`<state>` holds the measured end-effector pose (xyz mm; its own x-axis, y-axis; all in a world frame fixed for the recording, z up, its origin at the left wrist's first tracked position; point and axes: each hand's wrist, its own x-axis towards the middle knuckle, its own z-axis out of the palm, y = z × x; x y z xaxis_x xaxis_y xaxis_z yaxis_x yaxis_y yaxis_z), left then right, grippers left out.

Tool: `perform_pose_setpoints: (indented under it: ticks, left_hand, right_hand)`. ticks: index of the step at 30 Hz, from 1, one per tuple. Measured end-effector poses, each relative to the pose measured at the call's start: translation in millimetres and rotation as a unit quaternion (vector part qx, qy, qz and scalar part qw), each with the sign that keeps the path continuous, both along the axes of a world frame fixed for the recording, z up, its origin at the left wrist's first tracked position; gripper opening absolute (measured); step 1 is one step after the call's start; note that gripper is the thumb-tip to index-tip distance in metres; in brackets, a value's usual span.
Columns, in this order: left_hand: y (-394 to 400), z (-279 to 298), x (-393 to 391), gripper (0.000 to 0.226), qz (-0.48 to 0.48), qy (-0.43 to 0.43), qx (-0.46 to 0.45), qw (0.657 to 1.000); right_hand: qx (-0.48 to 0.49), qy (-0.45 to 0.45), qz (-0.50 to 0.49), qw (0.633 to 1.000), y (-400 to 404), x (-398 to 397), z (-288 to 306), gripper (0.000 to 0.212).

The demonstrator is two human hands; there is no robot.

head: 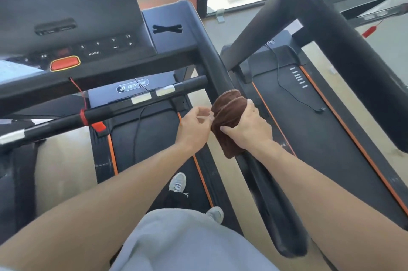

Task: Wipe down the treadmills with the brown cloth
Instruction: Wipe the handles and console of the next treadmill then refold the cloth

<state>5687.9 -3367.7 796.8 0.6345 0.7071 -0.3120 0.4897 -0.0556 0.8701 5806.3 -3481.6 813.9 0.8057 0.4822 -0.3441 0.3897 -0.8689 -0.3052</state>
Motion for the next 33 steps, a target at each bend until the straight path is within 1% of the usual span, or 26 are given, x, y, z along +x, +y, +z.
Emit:
perform_pose_setpoints:
  ticks: [2, 4, 8, 10, 12, 15, 17, 18, 20, 21, 24, 26, 27, 29, 31, 33]
  left_hand:
    - [17, 2, 11, 0.017, -0.001, -0.015, 0.032, 0.999]
    - [34, 5, 24, 0.021, 0.000, -0.043, 0.075, 0.996]
    - [78, 17, 51, 0.031, 0.003, -0.075, 0.178, 0.981]
    - [107, 24, 65, 0.033, -0.001, -0.083, 0.238, 0.968]
    - [139, 30, 83, 0.034, -0.022, -0.075, 0.276, 0.958]
    - [196, 30, 116, 0.035, -0.072, -0.021, 0.299, 0.951]
    - [230, 23, 134, 0.038, -0.097, 0.017, 0.308, 0.946]
    - [243, 17, 141, 0.041, -0.107, 0.033, 0.316, 0.942]
    - [256, 11, 151, 0.048, -0.106, 0.060, 0.334, 0.935]
    - [257, 9, 155, 0.052, -0.089, 0.066, 0.335, 0.936]
    - [254, 9, 163, 0.062, 0.027, 0.041, 0.286, 0.957]
    - [254, 7, 165, 0.066, 0.072, 0.022, 0.248, 0.966]
    - [253, 6, 166, 0.068, 0.070, 0.022, 0.249, 0.966]
    - [254, 2, 168, 0.077, 0.047, 0.041, 0.306, 0.950]
    - [256, -4, 172, 0.088, 0.023, 0.080, 0.348, 0.934]
    - [257, -9, 174, 0.092, 0.003, 0.121, 0.364, 0.924]
  right_hand:
    - [0.014, -0.034, -0.002, 0.999, 12, 4, -6, 0.114]
    - [0.038, -0.047, 0.002, 0.998, 25, 11, -7, 0.104]
    - [0.098, -0.020, -0.042, 0.994, 67, 34, -7, 0.076]
    - [0.113, -0.002, -0.064, 0.992, 97, 50, -5, 0.072]
    - [0.116, -0.002, -0.078, 0.990, 127, 62, -5, 0.071]
    - [0.093, -0.059, -0.090, 0.990, 171, 71, -8, 0.074]
    - [0.080, -0.105, -0.068, 0.989, 198, 78, -11, 0.072]
    - [0.077, -0.115, -0.054, 0.989, 212, 83, -11, 0.071]
    - [0.077, -0.100, -0.048, 0.991, 239, 100, -11, 0.069]
    - [0.080, -0.085, -0.051, 0.992, 253, 110, -10, 0.069]
    - [0.095, -0.046, -0.055, 0.993, 293, 138, -7, 0.069]
    - [0.106, -0.028, -0.059, 0.992, 319, 154, -4, 0.067]
    - [0.110, -0.024, -0.061, 0.992, 332, 162, -4, 0.067]
    - [0.112, -0.021, -0.058, 0.992, 358, 174, -4, 0.068]
    - [0.107, -0.022, -0.055, 0.993, 378, 184, -4, 0.069]
    - [0.095, -0.017, -0.054, 0.994, 393, 194, -3, 0.070]
